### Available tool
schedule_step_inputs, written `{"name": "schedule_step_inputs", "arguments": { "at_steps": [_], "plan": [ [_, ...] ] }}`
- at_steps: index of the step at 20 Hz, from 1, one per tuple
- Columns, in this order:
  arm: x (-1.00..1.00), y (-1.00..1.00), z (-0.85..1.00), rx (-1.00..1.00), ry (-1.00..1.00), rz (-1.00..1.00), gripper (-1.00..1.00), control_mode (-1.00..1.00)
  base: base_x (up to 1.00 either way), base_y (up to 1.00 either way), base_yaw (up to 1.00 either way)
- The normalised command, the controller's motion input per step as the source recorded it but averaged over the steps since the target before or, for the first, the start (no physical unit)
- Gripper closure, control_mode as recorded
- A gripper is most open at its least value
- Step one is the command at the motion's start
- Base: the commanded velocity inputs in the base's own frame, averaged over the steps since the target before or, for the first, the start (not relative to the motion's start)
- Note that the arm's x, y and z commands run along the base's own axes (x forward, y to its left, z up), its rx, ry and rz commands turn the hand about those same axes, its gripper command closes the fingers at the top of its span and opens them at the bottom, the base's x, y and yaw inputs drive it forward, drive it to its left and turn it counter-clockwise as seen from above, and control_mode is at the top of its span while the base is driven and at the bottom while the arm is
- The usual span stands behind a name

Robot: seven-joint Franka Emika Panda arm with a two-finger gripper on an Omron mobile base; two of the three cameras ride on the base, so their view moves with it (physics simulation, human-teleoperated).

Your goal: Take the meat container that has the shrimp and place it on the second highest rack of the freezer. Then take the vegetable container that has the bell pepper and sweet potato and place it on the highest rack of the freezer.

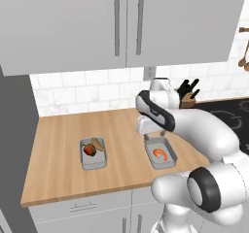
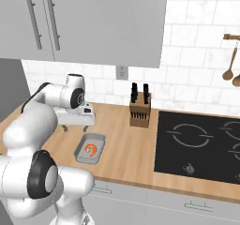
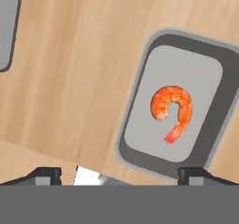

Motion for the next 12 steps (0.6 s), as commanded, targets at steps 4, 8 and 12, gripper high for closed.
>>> {"name": "schedule_step_inputs", "arguments": {
  "at_steps": [4, 8, 12],
  "plan": [
    [0.4, 0.0, -0.72, -0.13, 0.0, -0.2, -1.0, -1.0, 0.0, 0.0, 0.0],
    [0.23, 0.0, -0.74, -0.05, 0.0, -0.18, -1.0, -1.0, 0.0, 0.0, 0.0],
    [0.17, 0.09, -0.67, -0.03, 0.0, -0.16, -1.0, -1.0, 0.0, 0.0, 0.0]
  ]
}}
